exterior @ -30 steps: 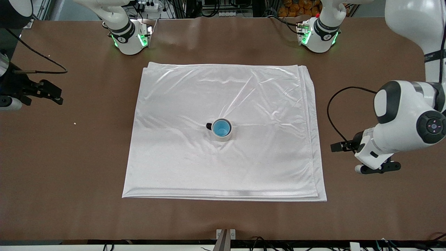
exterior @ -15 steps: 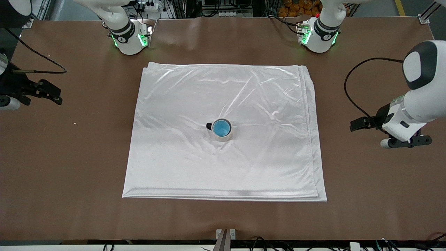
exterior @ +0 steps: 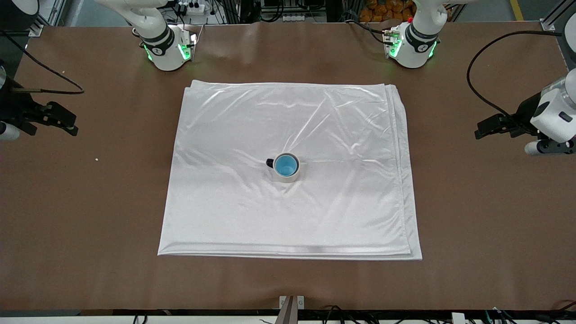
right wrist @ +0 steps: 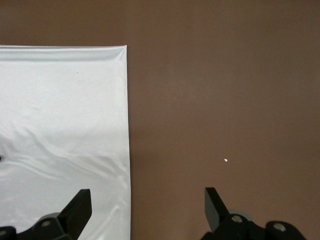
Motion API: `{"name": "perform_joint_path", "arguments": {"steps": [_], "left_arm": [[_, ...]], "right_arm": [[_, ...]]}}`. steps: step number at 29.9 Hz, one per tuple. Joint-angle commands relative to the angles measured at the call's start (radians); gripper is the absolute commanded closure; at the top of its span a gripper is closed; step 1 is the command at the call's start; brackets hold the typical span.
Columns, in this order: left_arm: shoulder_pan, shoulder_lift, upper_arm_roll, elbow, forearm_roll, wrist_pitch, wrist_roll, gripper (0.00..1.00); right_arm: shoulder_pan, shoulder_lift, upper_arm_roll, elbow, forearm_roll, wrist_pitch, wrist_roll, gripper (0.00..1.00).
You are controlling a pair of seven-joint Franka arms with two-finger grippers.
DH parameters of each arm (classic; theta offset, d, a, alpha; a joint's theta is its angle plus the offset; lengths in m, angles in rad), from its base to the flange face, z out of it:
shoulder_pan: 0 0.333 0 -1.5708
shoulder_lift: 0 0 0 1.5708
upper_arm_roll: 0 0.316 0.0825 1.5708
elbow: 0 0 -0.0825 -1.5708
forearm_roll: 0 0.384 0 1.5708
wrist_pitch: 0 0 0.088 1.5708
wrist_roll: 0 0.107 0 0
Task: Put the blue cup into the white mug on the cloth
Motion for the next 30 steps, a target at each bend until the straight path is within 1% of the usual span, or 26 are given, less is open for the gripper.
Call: {"name": "perform_joint_path", "arguments": {"steps": [1, 3, 6, 9, 13, 30], "left_arm": [[0.001, -0.038, 0.001, 0.021, -0.004, -0.034, 0.013, 0.00], [0.001, -0.049, 0.001, 0.028, 0.016, -0.037, 0.013, 0.00], [-0.002, -0.049, -0.002, 0.045, 0.076, -0.039, 0.016, 0.00], [-0.004, -0.049, -0.006, 0.050, 0.090, -0.040, 0.016, 0.00], [-0.019, -0.043, -0.005, 0.051, 0.091, -0.040, 0.016, 0.00], [-0.013, -0.052, -0.005, 0.071, 0.078, -0.055, 0.019, 0.00]], "right_arm": [[0.005, -0.002, -0.003, 0.016, 0.010, -0.005, 0.031, 0.00], [0.004, 0.000, -0.003, 0.014, 0.007, -0.002, 0.023, 0.00], [0.004, 0.007, -0.003, 0.016, 0.007, 0.004, 0.022, 0.00], [0.004, 0.009, -0.003, 0.016, 0.004, 0.011, 0.023, 0.00], [0.002, 0.010, -0.003, 0.016, 0.004, 0.021, 0.023, 0.00], [-0.012, 0.024, -0.010, -0.004, -0.004, 0.047, 0.029, 0.00]]}}
